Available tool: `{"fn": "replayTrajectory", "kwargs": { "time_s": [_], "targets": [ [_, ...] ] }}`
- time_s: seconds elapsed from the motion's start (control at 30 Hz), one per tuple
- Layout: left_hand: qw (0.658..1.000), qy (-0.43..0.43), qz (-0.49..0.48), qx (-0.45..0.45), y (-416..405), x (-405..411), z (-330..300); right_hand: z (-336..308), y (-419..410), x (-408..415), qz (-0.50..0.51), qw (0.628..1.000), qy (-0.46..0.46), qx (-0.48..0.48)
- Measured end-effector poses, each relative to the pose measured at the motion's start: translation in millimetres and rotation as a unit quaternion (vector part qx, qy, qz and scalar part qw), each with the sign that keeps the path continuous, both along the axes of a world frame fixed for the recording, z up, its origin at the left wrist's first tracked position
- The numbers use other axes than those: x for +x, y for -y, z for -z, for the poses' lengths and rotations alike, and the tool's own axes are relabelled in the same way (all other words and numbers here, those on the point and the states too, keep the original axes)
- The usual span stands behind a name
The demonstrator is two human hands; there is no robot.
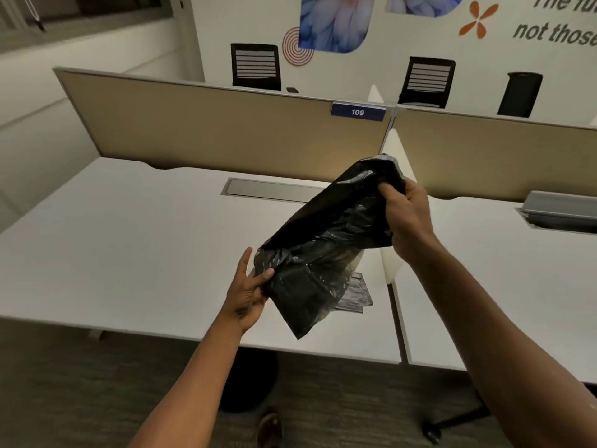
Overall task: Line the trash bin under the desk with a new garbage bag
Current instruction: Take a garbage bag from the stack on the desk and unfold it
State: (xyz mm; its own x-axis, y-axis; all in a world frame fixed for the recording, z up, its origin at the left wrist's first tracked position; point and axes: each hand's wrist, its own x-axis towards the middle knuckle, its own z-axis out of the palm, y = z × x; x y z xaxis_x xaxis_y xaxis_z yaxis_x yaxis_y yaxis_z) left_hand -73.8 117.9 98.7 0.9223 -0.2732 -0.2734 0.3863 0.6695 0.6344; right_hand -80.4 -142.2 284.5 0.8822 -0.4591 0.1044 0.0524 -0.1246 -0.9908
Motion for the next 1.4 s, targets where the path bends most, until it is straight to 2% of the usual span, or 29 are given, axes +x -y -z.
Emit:
{"fn": "replayTrajectory", "kwargs": {
  "time_s": [0.2,0.37,0.53,0.6,0.63,0.67,0.73,0.77,0.8,0.87,0.93,0.97,1.03,1.17,1.27,1.33,1.4],
  "targets": [
    [0.997,-0.050,-0.007,0.058,-8.7,-80.8,21.3,9.5,-14.4,-32.8,-0.005,0.993,-0.036,0.112],
    [0.994,-0.098,-0.026,0.037,-26.1,-143.8,34.5,27.0,-43.7,-57.1,-0.024,0.974,-0.067,0.214],
    [0.990,-0.134,0.016,0.035,-50.5,-174.7,37.2,28.5,-60.7,-78.5,-0.004,0.941,-0.085,0.326],
    [0.985,-0.137,0.025,0.105,-63.5,-177.5,32.2,30.1,-70.7,-88.8,-0.009,0.935,-0.092,0.342],
    [0.976,-0.128,0.027,0.177,-69.7,-177.2,27.9,32.8,-77.7,-94.8,-0.021,0.935,-0.097,0.340],
    [0.956,-0.108,0.028,0.271,-75.9,-174.8,23.8,36.6,-86.2,-101.2,-0.039,0.936,-0.103,0.334],
    [0.892,-0.032,-0.016,0.451,-88.3,-170.5,7.9,45.3,-109.3,-114.8,-0.073,0.937,-0.124,0.320],
    [0.876,0.017,-0.048,0.480,-93.3,-167.7,-3.1,49.1,-123.7,-121.7,-0.083,0.935,-0.137,0.317],
    [0.879,0.069,-0.056,0.469,-98.5,-166.2,-16.0,52.4,-139.3,-127.2,-0.089,0.932,-0.149,0.317],
    [0.894,0.165,0.015,0.417,-107.8,-167.2,-41.1,56.3,-173.0,-135.0,-0.105,0.928,-0.167,0.315],
    [0.882,0.207,0.101,0.411,-113.6,-174.5,-56.9,56.1,-205.7,-138.4,-0.123,0.923,-0.175,0.321],
    [0.873,0.214,0.114,0.422,-117.6,-178.5,-59.0,55.3,-221.2,-139.4,-0.127,0.919,-0.175,0.329],
    [0.871,0.209,0.081,0.436,-127.8,-183.8,-58.0,54.6,-244.9,-141.8,-0.131,0.915,-0.171,0.341],
    [0.906,0.183,0.009,0.381,-155.1,-189.7,-51.1,58.4,-276.5,-150.1,-0.166,0.904,-0.156,0.362],
    [0.913,0.172,-0.009,0.370,-174.0,-191.2,-53.5,65.1,-287.9,-156.4,-0.200,0.892,-0.148,0.377],
    [0.917,0.147,-0.021,0.370,-191.2,-188.7,-54.2,72.6,-288.2,-160.6,-0.233,0.905,-0.120,0.335],
    [0.931,0.118,-0.027,0.344,-210.0,-185.7,-51.9,83.3,-284.0,-167.0,-0.256,0.934,-0.087,0.232]
  ]
}}
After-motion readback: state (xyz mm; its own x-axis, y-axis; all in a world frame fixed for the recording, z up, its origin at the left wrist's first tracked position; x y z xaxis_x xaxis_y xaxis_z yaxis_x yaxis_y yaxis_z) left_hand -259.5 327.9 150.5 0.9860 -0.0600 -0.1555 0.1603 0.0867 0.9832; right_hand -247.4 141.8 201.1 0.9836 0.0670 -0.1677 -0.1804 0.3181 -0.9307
